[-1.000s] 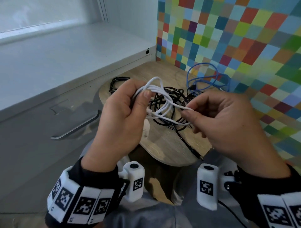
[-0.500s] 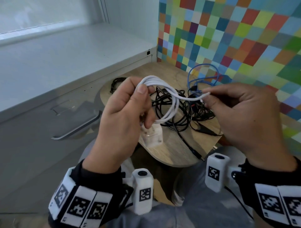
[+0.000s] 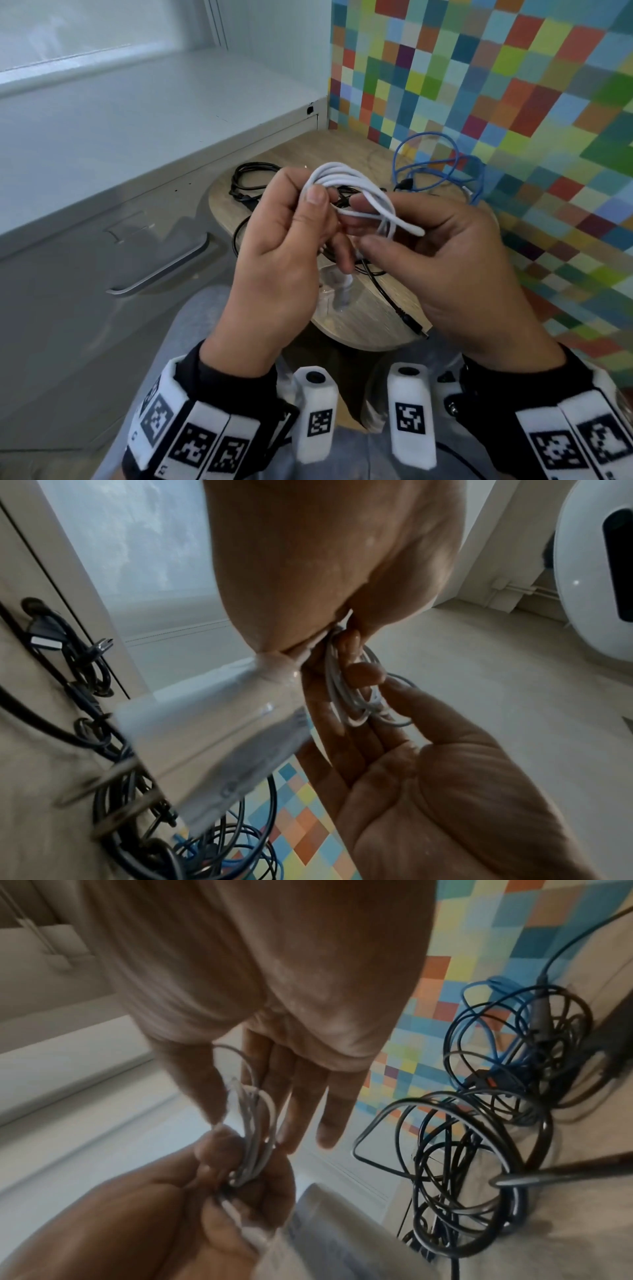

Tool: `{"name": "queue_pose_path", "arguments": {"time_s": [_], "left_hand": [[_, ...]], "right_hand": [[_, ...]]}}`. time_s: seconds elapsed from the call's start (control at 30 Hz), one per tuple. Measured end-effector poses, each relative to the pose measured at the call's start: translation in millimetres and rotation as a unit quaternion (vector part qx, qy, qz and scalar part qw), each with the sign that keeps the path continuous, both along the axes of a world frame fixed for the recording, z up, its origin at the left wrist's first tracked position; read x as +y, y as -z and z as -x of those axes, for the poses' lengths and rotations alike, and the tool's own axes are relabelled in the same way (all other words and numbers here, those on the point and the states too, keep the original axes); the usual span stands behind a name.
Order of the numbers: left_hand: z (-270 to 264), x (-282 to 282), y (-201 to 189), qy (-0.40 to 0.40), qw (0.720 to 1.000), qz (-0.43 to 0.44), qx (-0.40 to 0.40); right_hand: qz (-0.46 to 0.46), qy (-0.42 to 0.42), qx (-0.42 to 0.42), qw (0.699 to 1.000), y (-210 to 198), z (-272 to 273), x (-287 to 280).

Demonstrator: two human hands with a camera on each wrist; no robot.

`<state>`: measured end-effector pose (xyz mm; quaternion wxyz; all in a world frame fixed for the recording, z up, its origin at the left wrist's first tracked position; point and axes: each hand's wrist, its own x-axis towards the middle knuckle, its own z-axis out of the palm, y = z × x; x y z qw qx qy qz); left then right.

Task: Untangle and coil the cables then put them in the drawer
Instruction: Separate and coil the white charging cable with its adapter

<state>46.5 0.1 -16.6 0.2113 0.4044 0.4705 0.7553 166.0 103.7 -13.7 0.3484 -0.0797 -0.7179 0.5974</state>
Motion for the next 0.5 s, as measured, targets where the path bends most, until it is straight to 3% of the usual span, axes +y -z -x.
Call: {"name": "queue_pose_path", "arguments": {"time_s": [0.17,0.3,0.5], "left_hand": [[-6.8,3.1,-0.2,0.0,1.0,-0.008,-0.012],[-13.3,7.0,-3.3,-0.021,0.999,-0.022,-0.024],[-7.3,7.4,0.3,-0.022,0.999,-0.018,-0.028]], "right_hand": [[0.036,0.077,0.055,0.995,1.9,7.8,-9.6],[0.092,0.053,0.114,0.988,5.0,10.5,-10.7],[0.137,0.033,0.101,0.985,6.0,13.5,-9.8]]}}
